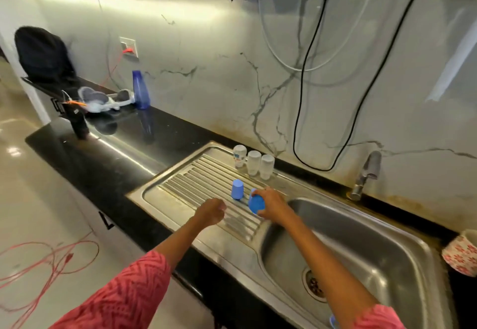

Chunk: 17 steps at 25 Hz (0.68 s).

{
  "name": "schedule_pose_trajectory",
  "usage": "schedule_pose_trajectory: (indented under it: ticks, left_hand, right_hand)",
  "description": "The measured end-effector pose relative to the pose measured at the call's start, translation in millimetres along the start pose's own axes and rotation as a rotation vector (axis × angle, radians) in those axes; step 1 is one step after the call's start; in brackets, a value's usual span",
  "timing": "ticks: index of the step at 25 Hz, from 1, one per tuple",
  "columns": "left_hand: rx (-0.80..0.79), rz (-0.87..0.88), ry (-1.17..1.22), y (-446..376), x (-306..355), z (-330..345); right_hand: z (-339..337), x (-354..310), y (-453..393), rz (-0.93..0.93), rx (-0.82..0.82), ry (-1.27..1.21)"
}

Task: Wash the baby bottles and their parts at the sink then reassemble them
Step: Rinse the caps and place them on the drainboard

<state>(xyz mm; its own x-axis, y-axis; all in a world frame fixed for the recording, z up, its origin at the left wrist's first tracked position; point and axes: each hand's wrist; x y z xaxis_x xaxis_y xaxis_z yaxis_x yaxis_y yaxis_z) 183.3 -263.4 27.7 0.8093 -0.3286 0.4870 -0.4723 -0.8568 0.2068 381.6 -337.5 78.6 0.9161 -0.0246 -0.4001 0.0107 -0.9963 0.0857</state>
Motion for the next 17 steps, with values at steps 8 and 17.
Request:
schedule_pose_trajectory:
  ticks: [8,17]
  left_hand:
    - [0.076,-0.018,0.081,-72,-103,-41]
    - [0.137,0.051,0.167,-116,-119,-36]
  right_hand:
    - [42,-77,-151,-0.067,-0.019,0.362]
    - [79,-56,-211,0.166,-0.245,0.601]
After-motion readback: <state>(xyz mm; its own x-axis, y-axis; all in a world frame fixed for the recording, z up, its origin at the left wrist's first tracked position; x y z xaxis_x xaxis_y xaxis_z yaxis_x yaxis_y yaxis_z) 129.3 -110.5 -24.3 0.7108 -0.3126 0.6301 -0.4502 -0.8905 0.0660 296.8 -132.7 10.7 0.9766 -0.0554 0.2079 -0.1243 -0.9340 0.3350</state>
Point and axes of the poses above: each hand's wrist, its own y-axis away from the middle knuckle, its own z-axis out of the palm, x = y × z, and after that the axes turned 2 degrees about -x, right-handed
